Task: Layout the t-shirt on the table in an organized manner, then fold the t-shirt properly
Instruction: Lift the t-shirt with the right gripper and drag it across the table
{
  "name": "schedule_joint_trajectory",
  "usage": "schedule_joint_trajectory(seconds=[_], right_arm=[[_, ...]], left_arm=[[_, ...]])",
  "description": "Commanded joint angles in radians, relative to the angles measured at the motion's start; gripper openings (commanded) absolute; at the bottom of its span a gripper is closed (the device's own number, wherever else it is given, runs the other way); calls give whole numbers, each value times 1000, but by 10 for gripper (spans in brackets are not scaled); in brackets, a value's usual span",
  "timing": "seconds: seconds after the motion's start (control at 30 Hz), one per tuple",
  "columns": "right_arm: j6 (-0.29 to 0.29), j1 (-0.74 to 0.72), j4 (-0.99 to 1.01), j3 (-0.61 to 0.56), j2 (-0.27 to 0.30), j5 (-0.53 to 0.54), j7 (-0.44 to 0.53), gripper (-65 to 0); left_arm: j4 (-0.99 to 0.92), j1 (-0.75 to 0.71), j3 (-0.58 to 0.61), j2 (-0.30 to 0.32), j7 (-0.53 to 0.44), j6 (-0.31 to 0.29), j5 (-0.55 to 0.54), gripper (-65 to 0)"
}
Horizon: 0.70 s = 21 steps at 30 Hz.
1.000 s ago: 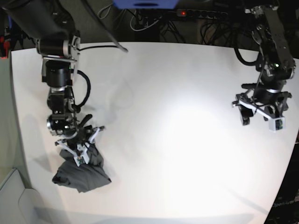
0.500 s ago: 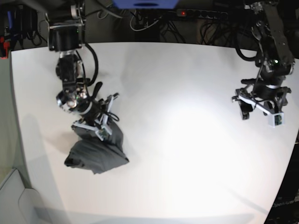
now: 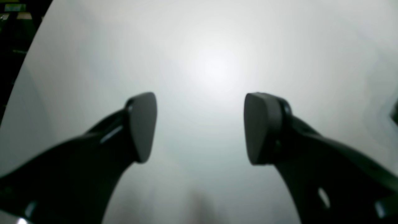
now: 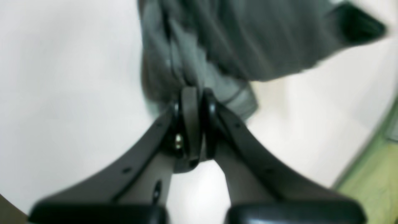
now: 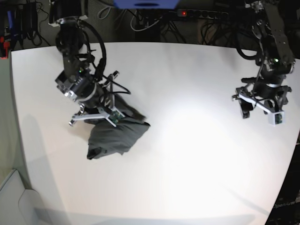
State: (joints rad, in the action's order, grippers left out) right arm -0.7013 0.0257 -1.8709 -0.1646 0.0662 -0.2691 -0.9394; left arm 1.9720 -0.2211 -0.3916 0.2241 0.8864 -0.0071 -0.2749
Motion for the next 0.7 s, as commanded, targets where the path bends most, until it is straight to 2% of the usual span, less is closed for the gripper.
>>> schedule_joint_trajectory(seconds=[0.0,0.2,0.3,0.67], right_arm=[[3,-22,-48,1,4,1,6,-650],[3,-54,-151,44,-4,1,-30,-650],[3,-102,-158,93,-38,1,-36,-650],[3,-99,-46,127,-38,6,-25,-650]], left_arm=[[19,9,-4,11,-17,0,-2,-222],[17,9,0,11,-17,0,-2,-222],[14,-1,1,11,-23,0,-2,-222],[13,-1,0,11,-25,0,-2,-222]])
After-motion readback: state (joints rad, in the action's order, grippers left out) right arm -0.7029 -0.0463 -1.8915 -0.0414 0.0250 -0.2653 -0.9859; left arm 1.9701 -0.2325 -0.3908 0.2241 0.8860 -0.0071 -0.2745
